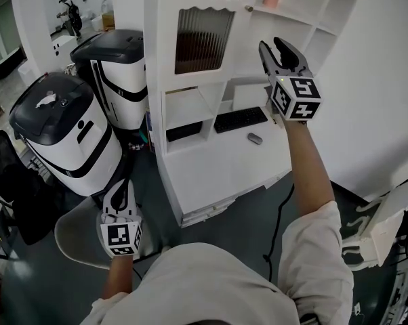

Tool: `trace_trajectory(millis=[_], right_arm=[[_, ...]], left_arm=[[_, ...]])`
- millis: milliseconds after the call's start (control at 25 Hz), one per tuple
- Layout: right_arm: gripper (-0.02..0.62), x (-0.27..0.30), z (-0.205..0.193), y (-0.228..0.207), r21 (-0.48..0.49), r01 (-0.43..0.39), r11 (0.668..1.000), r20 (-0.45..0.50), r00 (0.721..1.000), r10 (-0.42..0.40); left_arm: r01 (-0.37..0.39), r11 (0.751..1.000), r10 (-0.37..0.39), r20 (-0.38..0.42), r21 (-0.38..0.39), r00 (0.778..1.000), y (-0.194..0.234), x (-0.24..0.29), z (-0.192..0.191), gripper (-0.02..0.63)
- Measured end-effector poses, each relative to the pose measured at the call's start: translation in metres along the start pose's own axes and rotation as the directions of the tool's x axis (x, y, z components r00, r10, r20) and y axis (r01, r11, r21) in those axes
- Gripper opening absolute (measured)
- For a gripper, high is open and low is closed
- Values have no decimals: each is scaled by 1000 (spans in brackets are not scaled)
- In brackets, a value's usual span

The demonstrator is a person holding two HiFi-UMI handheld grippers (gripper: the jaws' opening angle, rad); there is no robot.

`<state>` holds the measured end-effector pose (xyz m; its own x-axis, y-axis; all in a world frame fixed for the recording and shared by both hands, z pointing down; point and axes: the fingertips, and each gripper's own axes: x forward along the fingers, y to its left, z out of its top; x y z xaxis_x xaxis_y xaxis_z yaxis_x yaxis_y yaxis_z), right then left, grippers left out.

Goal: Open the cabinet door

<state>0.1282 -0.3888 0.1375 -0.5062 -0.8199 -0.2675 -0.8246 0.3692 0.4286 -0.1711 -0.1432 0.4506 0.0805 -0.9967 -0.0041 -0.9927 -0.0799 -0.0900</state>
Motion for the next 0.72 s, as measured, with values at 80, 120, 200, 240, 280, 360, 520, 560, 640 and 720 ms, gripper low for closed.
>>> trace_trajectory(millis=[80,120,200,240,280,360,520,560,640,720], right_arm=[[153,13,-1,-5,-2,0,1000,-8,1000,0],[153,19,-1,-7,1,0,1000,-12,1000,0],[152,31,-3,-11,4,1,1000,-18,1000,-1],[152,37,-3,-13,4,3,1000,-20,1000,-3],[150,42,-4,-15,5,5,1000,-23,1000,-4],[149,50,-5,-18,10,9,1000,-26,1000,-9],[147,62,-7,-24,19,18,1000,-34,999,-17],[146,65,-7,-26,18,20,1000,-37,999,-19],[144,70,-8,-29,14,22,1000,-43,999,-21],[143,76,-9,-33,8,23,1000,-48,999,-22]], left_arm=[[-13,1000,13,-5,-1,1000,3,-3,-1,0],[-20,1000,20,-8,-1,1000,5,-5,-2,0],[-37,999,37,-12,-1,999,10,-9,-3,0],[-46,999,46,-13,-1,999,12,-11,-4,0],[-54,999,54,-14,-1,998,14,-13,-4,0],[-67,998,67,-16,-1,998,18,-17,-5,0],[-84,996,84,-21,-1,996,22,-23,-7,0],[-88,996,88,-22,-1,996,23,-24,-7,0],[-94,996,94,-25,-1,995,25,-26,-8,0],[-100,995,100,-29,0,995,26,-27,-9,0]])
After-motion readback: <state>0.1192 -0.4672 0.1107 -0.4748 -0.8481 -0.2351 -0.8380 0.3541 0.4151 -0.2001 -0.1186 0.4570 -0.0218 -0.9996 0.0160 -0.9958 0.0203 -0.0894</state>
